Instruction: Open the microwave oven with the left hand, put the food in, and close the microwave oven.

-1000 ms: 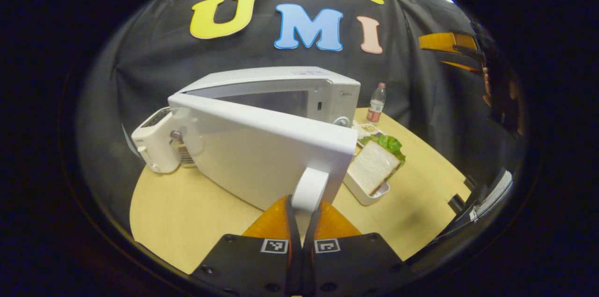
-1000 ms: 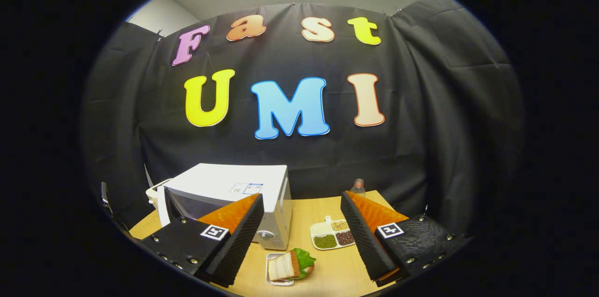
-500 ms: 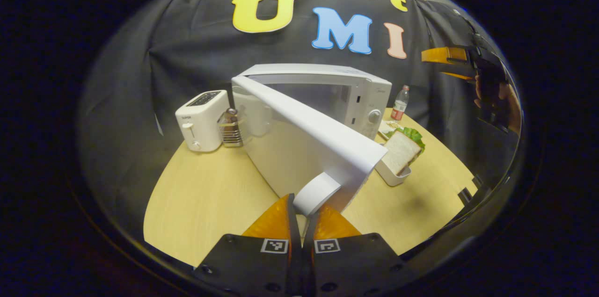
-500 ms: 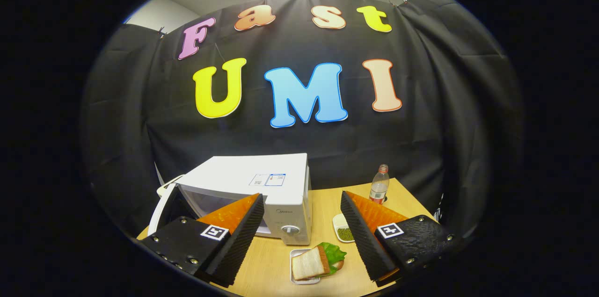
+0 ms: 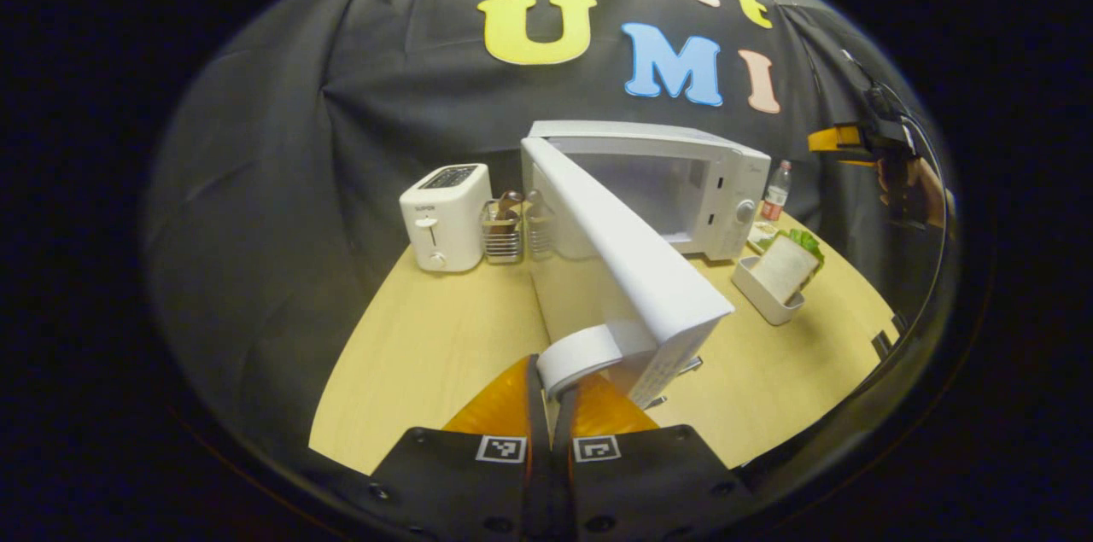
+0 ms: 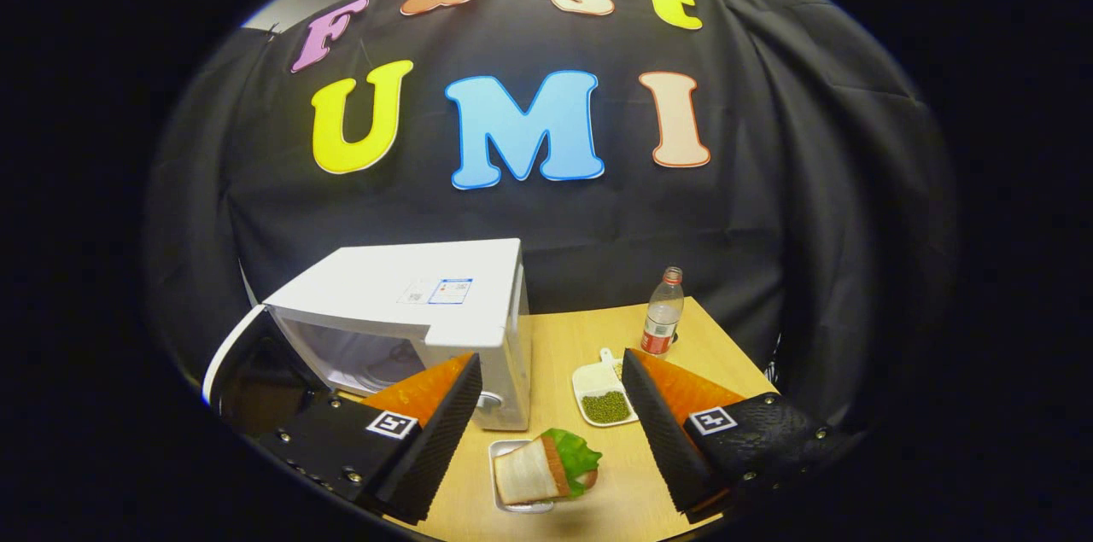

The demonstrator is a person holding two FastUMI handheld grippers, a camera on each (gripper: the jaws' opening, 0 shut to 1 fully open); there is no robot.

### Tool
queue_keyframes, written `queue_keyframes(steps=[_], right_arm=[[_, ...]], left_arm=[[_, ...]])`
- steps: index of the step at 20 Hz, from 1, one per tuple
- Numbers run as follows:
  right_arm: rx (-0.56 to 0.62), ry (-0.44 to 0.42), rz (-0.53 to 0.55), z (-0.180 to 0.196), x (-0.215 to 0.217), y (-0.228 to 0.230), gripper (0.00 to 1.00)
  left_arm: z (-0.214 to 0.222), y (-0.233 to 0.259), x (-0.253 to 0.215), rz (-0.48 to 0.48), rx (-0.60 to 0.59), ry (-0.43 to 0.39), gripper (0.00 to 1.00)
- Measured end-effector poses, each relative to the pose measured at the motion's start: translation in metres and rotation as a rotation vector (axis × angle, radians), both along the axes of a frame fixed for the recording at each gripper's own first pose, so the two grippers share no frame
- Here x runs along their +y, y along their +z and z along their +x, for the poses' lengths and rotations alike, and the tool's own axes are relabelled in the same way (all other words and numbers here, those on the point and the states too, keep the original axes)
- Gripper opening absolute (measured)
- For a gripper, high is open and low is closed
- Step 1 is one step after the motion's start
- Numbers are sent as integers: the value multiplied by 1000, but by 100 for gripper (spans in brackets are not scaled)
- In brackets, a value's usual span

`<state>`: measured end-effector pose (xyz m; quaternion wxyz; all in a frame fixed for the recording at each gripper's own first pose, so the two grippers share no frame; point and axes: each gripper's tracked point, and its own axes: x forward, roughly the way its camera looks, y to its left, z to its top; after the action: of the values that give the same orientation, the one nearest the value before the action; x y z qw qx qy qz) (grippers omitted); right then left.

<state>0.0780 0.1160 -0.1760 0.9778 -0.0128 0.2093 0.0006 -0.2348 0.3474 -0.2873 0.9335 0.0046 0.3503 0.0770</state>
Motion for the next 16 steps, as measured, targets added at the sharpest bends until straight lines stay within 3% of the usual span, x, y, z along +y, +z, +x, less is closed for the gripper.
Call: queue_keyframes(steps=[2, 4, 6, 10, 16], right_arm=[[40, 22, -10, 2, -8, -13, 100], [85, -9, 1, 6, -27, -32, 100], [164, -27, 70, 2, -39, -60, 100], [350, 27, 186, -20, -39, -122, 100], [529, 70, 327, -47, -27, -170, 99]], left_arm=[[-4, 0, 6, -11, -9, 2, 6], [-3, 0, 8, -11, -16, 0, 6], [-2, 0, 6, -7, -26, -3, 6], [-3, 0, 8, -10, -36, -5, 6], [-3, -2, 8, -9, -33, -20, 6]])
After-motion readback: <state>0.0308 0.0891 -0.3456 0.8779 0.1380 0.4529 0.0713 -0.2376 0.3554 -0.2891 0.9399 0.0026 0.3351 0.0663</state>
